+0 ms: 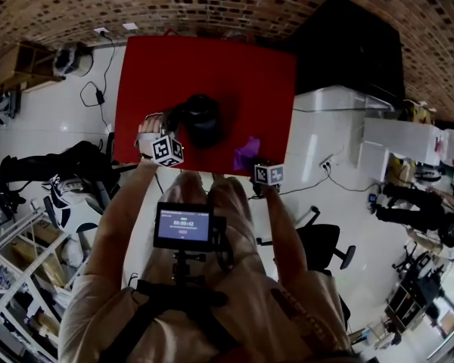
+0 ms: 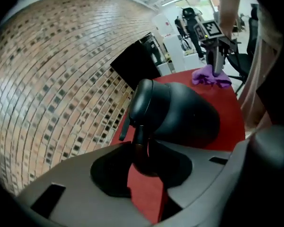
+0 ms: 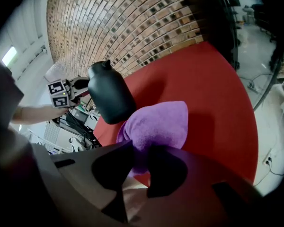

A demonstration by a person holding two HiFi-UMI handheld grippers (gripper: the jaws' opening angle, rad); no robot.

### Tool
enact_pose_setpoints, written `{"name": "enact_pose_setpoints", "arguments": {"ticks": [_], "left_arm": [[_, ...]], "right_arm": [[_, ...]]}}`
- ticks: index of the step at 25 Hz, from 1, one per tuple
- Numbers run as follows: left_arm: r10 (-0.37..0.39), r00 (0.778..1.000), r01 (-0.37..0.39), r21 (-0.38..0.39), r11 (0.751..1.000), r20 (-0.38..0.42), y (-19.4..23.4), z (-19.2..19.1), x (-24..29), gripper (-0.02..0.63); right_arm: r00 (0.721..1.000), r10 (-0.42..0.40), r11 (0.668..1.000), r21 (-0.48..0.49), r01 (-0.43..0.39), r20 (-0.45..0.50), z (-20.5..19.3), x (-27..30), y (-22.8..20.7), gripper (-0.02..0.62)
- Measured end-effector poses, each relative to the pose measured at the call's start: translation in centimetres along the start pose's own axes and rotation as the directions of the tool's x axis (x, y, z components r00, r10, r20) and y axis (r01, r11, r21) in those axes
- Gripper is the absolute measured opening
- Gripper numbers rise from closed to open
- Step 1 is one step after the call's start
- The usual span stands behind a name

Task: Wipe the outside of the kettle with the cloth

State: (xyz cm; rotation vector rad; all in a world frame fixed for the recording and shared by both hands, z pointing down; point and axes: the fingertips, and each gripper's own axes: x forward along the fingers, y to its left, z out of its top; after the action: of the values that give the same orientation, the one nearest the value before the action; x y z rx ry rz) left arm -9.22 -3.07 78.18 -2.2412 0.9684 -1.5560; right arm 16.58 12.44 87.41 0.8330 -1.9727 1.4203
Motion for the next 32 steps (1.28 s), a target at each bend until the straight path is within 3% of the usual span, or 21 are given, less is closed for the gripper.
{"name": "enact_pose_setpoints", "arguments": {"ticks": [3,6,10,15,18,20,22,25,30,32], "left_arm": [[0.045,0.999,-0.047,0.142,0.989,0.012,-1.2,0.1,-1.0,0.110],[0.071,0.997,-0.072,0.225,0.972,0.016,-2.4,-0.6,-2.4,0.112],[0.048,0.999,-0.045,0.236,0.971,-0.005,-4.1,-2.4,-4.4,0.114],[0.036,0.998,-0.027,0.184,0.983,-0.047,-5.3,-3.2,-5.0,0.114],[0.006,0.998,0.008,0.228,0.974,-0.060,-6.4,-2.5,-5.1,0.131],[-0.028,0.996,0.050,0.273,0.961,-0.085,-7.5,-2.3,-5.3,0.190],[-0.050,0.993,0.076,0.251,0.965,-0.107,-8.0,-2.3,-5.7,0.259],[-0.046,0.993,0.065,0.174,0.983,-0.112,-8.0,-2.7,-6.4,0.261],[-0.048,0.994,0.060,0.115,0.992,-0.103,-8.8,-3.9,-8.1,0.261],[-0.054,0.994,0.058,0.041,0.997,-0.092,-9.0,-4.7,-8.7,0.261]], "right_arm": [[1.000,0.006,1.000,0.005,-0.006,0.020,0.2,-0.3,-0.1,0.083],[0.999,0.018,1.000,0.005,-0.019,0.029,0.3,-0.5,0.2,0.083],[0.999,0.034,0.999,0.006,-0.035,0.038,0.4,-0.4,0.6,0.083],[0.998,0.054,0.999,-0.004,-0.054,0.035,0.3,0.0,0.7,0.083],[0.997,0.063,0.998,-0.005,-0.063,0.036,0.0,0.0,0.7,0.083],[0.997,0.071,0.997,-0.011,-0.070,0.038,-0.1,0.0,0.8,0.084],[0.996,0.081,0.997,-0.018,-0.081,0.039,-0.1,-0.1,1.0,0.083],[0.995,0.096,0.995,-0.035,-0.094,0.035,-0.3,0.0,1.3,0.084],[0.995,0.096,0.993,-0.079,-0.092,0.041,0.1,-0.3,2.2,0.083],[0.994,0.086,0.993,-0.089,-0.080,0.068,0.8,-0.9,2.8,0.083]]}}
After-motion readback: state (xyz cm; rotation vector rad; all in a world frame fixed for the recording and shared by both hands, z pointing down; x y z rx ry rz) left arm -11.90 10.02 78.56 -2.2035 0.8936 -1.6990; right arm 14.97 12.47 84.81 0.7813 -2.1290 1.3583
